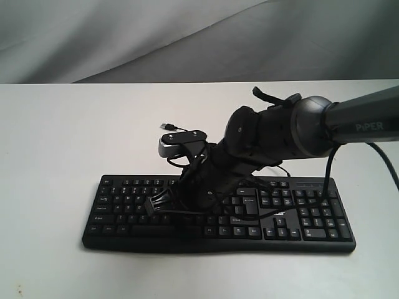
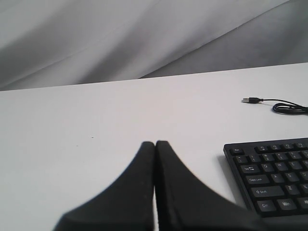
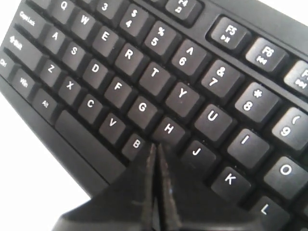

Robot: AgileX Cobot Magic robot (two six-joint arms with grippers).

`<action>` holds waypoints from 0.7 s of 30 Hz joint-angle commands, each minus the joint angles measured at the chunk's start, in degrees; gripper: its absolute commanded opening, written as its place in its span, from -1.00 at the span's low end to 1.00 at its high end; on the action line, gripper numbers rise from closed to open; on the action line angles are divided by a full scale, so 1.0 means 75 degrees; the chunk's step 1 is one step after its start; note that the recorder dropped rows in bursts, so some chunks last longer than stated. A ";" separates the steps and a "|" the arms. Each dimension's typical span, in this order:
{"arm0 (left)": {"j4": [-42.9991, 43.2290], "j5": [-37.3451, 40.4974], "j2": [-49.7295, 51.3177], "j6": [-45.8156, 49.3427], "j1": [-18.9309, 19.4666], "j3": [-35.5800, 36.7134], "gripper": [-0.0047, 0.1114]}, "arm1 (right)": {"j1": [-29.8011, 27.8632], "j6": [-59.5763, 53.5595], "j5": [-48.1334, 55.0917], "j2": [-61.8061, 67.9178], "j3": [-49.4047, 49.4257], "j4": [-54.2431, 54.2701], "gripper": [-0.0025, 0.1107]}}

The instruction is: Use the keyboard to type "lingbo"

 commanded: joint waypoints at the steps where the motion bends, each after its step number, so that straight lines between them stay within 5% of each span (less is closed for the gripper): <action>1: -0.0062 -0.0035 -0.0020 -0.0031 0.0015 0.0033 -0.91 | 0.0009 0.0039 -0.0029 -0.0036 -0.0032 -0.0106 -0.96; 21: -0.0062 -0.0035 -0.0020 -0.0031 0.0015 0.0033 -0.91 | 0.0009 0.0039 -0.0011 0.0052 -0.0032 -0.0079 -0.96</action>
